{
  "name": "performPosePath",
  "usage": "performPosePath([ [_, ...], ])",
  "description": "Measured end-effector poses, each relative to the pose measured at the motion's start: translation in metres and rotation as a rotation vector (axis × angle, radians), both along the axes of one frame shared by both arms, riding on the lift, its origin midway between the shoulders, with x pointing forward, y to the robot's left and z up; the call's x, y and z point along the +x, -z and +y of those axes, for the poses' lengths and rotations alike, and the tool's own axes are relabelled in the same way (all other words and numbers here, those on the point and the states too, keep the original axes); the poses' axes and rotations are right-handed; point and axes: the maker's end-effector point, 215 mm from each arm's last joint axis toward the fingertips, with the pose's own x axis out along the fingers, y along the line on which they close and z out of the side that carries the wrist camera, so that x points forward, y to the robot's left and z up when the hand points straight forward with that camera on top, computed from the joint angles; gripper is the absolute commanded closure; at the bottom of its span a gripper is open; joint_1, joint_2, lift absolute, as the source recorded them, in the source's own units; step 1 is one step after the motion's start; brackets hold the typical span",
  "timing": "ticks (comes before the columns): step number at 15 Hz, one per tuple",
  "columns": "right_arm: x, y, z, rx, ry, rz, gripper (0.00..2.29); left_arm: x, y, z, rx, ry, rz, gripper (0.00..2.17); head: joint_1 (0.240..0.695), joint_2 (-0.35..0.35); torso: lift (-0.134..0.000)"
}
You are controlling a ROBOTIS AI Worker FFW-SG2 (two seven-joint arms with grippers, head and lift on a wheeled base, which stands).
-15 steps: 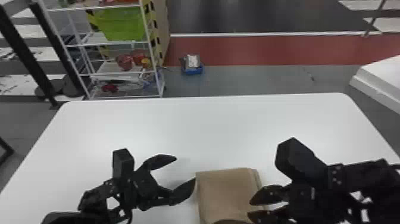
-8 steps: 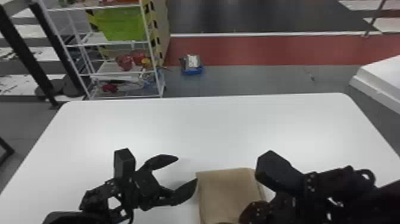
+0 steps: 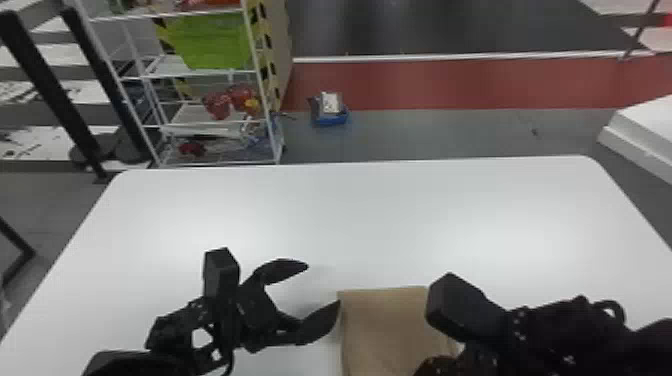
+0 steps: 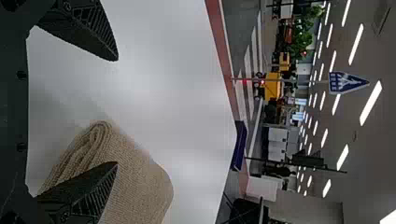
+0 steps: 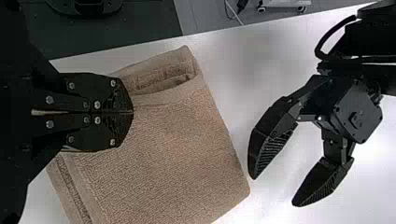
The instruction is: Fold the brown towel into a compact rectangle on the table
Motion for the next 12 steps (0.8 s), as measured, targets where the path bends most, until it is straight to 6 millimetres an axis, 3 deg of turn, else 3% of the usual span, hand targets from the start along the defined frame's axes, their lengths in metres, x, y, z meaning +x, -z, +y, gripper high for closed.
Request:
performPosePath([
  [4,-0.003,0.011,-0.001,-0.026,-0.014,0.007,1.9,0.001,0.0,0.0,0.001,0.0,-0.001,0.1,0.695,0.081,-0.123],
  [9,0.007,-0.025,-0.013,0.026,0.026,-0.044,1.9,0.001,-0.001,-0.001,0.001,0.0,-0.003,0.1,0.695,0.063,-0.123],
  [12,-0.001,-0.018,-0.032,-0.004,0.051,-0.029,1.9,0.001,-0.001,-0.001,0.001,0.0,-0.003,0.1,0.695,0.04,-0.123],
])
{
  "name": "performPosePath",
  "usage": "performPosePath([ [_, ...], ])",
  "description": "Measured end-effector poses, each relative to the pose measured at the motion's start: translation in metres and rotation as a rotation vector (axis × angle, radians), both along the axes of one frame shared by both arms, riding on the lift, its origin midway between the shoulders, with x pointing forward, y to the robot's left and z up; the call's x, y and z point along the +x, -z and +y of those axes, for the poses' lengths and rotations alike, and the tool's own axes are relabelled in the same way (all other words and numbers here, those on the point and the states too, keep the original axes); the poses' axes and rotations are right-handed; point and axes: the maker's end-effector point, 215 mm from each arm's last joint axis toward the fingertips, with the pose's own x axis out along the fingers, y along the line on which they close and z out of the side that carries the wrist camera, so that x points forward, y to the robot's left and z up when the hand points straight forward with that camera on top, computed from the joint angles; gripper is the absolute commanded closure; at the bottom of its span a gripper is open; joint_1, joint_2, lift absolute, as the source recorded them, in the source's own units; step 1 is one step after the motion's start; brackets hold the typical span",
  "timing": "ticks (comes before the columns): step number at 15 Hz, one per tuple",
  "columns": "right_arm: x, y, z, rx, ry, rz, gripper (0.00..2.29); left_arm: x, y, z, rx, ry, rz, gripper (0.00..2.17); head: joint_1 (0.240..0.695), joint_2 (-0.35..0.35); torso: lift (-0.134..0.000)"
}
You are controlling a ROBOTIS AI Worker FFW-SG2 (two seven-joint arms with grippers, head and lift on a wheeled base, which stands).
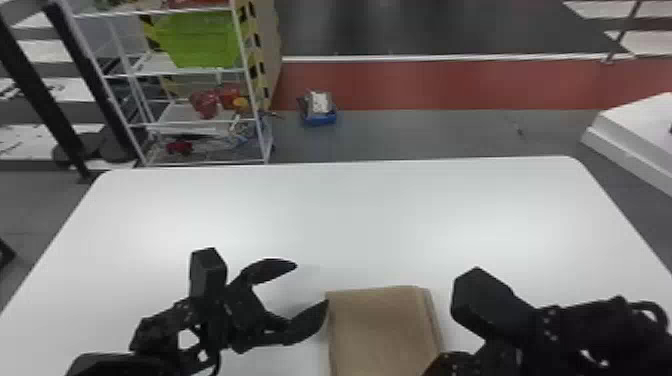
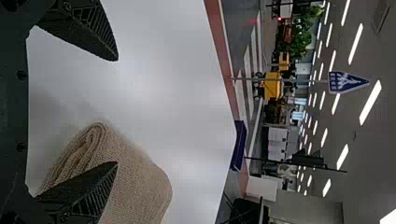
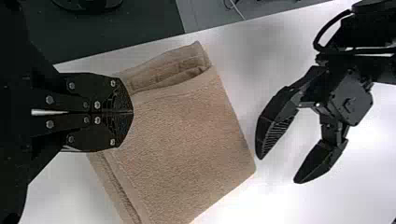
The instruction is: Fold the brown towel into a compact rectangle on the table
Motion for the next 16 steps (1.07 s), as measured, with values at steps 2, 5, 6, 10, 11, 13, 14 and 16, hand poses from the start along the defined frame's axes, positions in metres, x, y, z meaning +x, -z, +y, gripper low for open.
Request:
performPosePath([
  [2,-0.002,0.009,-0.011,-0.022,0.01,0.012,1.9,0.0,0.0,-0.001,0.002,0.003,0.001,0.1,0.695,0.017,-0.123],
  [5,-0.004,0.021,-0.014,-0.04,0.006,0.029,1.9,-0.006,0.002,-0.005,0.011,0.039,0.008,0.09,0.695,0.002,-0.123],
  [6,-0.004,0.022,-0.014,-0.04,0.006,0.032,1.9,-0.01,0.003,-0.008,0.02,0.072,0.014,0.08,0.695,0.002,-0.123],
  [10,-0.005,0.023,-0.012,-0.038,0.002,0.032,1.9,-0.021,0.003,-0.015,0.099,0.216,0.031,0.07,0.695,-0.011,-0.123],
  [11,-0.005,0.023,-0.012,-0.037,0.002,0.032,1.9,-0.019,0.003,-0.013,0.137,0.23,0.028,0.07,0.695,-0.008,-0.123],
  [13,-0.005,0.022,-0.012,-0.034,0.002,0.031,1.9,-0.012,-0.005,-0.001,0.185,0.216,0.004,0.07,0.695,0.005,-0.123],
  [14,-0.002,0.017,-0.012,-0.024,0.008,0.024,1.9,-0.008,-0.013,0.009,0.194,0.196,-0.011,0.07,0.695,0.017,-0.123],
  [16,0.01,-0.003,-0.012,0.03,0.035,0.001,1.9,-0.002,-0.026,0.029,0.189,0.153,-0.033,0.07,0.695,0.055,-0.123],
])
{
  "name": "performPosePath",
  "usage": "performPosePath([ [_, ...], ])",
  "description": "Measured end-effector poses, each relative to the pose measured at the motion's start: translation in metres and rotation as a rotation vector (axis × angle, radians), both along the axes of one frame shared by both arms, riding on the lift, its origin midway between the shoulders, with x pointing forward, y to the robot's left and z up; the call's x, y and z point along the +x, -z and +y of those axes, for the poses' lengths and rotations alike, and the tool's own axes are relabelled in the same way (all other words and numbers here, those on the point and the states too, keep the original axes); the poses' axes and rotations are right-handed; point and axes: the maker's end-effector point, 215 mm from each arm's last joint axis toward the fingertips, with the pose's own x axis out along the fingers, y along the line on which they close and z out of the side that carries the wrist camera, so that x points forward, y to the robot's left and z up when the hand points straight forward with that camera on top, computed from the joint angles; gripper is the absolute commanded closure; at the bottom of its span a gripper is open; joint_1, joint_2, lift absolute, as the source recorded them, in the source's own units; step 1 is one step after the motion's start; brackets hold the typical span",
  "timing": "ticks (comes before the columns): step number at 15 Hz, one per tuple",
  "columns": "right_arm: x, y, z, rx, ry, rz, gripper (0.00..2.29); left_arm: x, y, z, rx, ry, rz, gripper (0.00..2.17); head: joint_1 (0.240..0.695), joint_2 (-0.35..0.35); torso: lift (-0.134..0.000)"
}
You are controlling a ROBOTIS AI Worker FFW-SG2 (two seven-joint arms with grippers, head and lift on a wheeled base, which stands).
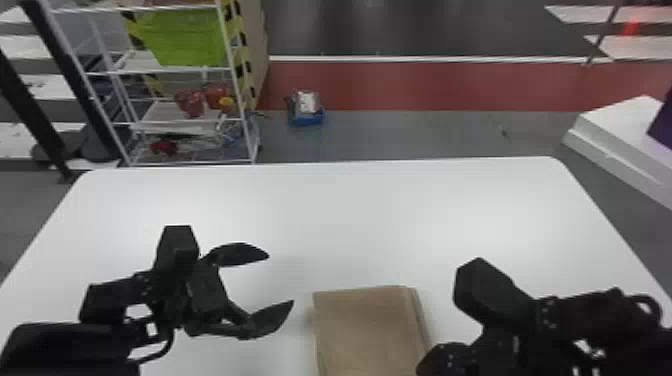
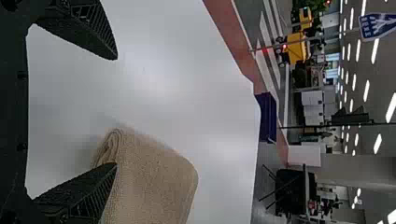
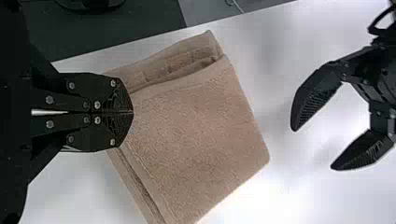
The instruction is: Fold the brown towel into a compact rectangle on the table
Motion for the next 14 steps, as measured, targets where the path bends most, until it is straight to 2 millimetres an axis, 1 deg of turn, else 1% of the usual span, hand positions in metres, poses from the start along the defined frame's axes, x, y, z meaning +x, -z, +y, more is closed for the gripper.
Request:
performPosePath([
  [1,0.01,-0.014,0.003,0.052,0.021,-0.012,1.9,0.003,-0.007,0.011,-0.013,-0.026,-0.012,0.07,0.695,0.072,-0.123],
  [2,0.019,-0.023,0.007,0.095,0.034,-0.024,1.9,0.005,-0.013,0.02,-0.03,-0.049,-0.022,0.07,0.695,0.086,-0.123],
  [4,0.031,-0.024,0.011,0.13,0.044,-0.031,1.9,0.008,-0.024,0.031,-0.067,-0.091,-0.04,0.07,0.695,0.11,-0.123],
  [7,0.054,-0.01,0.014,0.141,0.06,-0.022,1.9,0.008,-0.033,0.039,-0.118,-0.135,-0.056,0.07,0.695,0.126,-0.123],
  [9,0.069,0.001,0.012,0.138,0.078,-0.005,1.9,0.008,-0.034,0.042,-0.142,-0.16,-0.06,0.07,0.695,0.125,-0.123],
  [12,0.089,0.011,0.0,0.132,0.113,0.01,1.9,0.003,-0.03,0.042,-0.158,-0.167,-0.051,0.07,0.695,0.11,-0.123],
  [14,0.1,0.021,-0.009,0.12,0.132,0.024,1.9,0.0,-0.028,0.041,-0.163,-0.164,-0.047,0.07,0.695,0.099,-0.123],
])
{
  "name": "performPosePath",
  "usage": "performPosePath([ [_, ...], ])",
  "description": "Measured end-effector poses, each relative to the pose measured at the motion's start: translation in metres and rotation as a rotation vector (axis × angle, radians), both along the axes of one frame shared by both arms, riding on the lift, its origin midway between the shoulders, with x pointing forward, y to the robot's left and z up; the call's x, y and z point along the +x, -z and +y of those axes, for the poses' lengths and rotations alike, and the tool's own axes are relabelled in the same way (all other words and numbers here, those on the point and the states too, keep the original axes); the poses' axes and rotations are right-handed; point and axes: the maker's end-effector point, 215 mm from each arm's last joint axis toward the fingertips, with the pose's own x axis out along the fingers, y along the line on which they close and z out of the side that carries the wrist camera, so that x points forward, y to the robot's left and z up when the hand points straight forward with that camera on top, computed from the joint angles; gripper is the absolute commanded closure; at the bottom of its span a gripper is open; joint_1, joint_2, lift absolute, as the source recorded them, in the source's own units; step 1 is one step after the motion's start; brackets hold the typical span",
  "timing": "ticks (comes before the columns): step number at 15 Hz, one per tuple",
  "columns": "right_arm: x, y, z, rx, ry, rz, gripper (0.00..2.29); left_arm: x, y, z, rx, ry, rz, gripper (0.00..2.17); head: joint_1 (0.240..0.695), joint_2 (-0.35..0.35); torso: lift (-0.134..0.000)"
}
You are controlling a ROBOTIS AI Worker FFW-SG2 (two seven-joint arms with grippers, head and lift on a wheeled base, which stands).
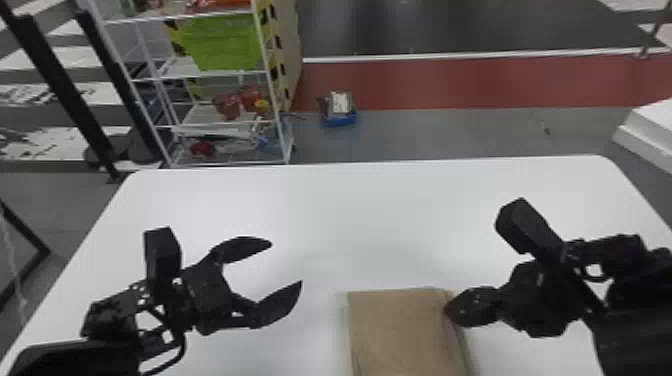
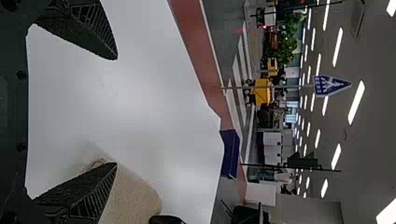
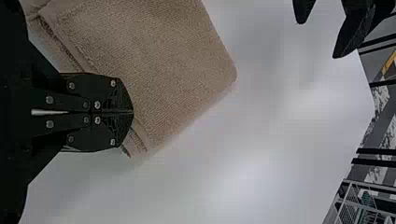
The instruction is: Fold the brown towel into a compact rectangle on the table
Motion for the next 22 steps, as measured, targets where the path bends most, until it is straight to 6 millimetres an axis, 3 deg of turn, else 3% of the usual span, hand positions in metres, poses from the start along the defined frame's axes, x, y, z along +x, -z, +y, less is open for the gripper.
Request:
performPosePath([
  [3,0.006,0.009,-0.007,-0.011,0.004,0.008,1.9,-0.001,0.001,0.0,0.0,-0.001,0.001,0.07,0.695,0.083,-0.123],
  [6,0.005,0.003,-0.005,0.005,0.003,-0.002,1.9,0.0,0.001,0.0,0.0,-0.001,0.0,0.07,0.695,0.084,-0.123],
  [8,-0.007,-0.021,0.014,0.074,-0.014,-0.023,1.9,0.0,0.001,0.001,0.0,-0.004,0.0,0.07,0.695,0.099,-0.123],
  [10,-0.033,-0.033,0.046,0.123,-0.063,-0.01,1.9,0.0,0.0,0.002,0.0,-0.006,0.0,0.07,0.695,0.154,-0.123],
  [14,-0.076,-0.012,0.106,0.119,-0.187,0.043,1.9,-0.001,0.001,0.002,0.0,-0.006,-0.001,0.07,0.695,0.241,-0.123],
  [19,-0.097,0.013,0.135,0.099,-0.25,0.097,1.9,-0.003,0.002,0.004,0.003,-0.007,-0.004,0.07,0.695,0.311,-0.123],
  [21,-0.096,0.007,0.136,0.109,-0.244,0.086,1.9,-0.003,0.001,0.005,-0.003,-0.01,-0.007,0.07,0.695,0.314,-0.123],
  [22,-0.087,-0.008,0.132,0.138,-0.219,0.064,1.88,-0.003,0.0,0.006,-0.008,-0.01,-0.009,0.07,0.695,0.311,-0.123],
])
